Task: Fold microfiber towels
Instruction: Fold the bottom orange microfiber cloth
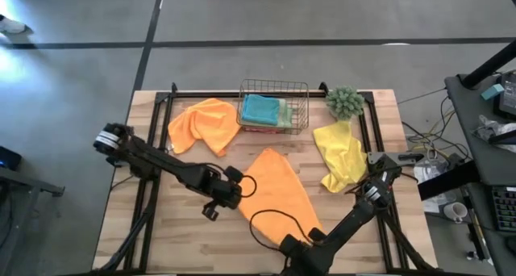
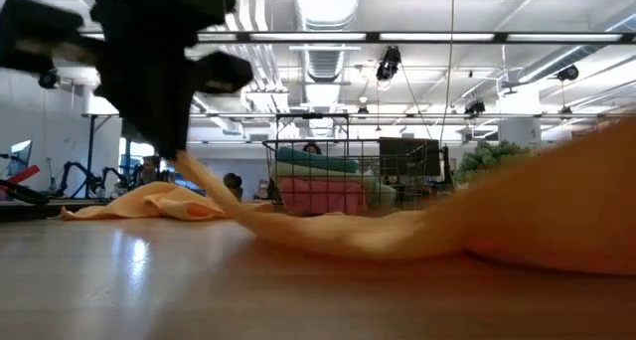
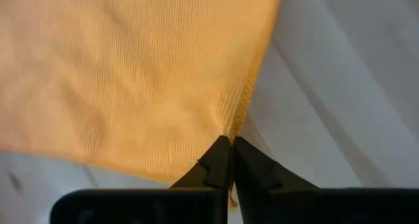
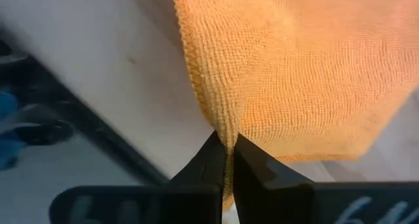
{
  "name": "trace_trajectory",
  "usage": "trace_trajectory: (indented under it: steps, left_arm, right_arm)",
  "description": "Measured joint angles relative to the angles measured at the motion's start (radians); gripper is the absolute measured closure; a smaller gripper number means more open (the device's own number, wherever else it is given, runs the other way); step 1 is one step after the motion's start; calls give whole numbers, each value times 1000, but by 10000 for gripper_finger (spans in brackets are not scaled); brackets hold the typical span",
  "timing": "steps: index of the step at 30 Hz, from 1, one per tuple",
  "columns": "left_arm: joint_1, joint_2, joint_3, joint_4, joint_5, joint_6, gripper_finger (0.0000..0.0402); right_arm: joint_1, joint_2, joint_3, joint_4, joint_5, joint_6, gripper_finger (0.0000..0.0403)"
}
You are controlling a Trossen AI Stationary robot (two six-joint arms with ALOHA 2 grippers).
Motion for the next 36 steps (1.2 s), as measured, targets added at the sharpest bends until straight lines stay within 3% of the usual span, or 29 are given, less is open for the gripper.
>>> trace_trajectory:
  steps: [6, 14, 19, 27, 36]
  left_arm:
    - [1, -128, 55, -119, 3, 0, 401]
    - [4, -234, 113, -144, -2, 1, 401]
    - [12, -255, 180, -216, -38, 2, 402]
    - [14, -256, 328, -368, -180, 12, 402]
    - [21, -257, 526, -567, -243, 12, 402]
  right_arm:
    - [1, -103, 2, -5, 67, 67, 395]
    - [-4, -207, 3, -31, 186, 81, 395]
    - [-8, -269, 2, -75, 234, 80, 395]
    - [-20, -379, 3, -119, 351, 42, 395]
    - [-43, -465, 5, -157, 360, -26, 395]
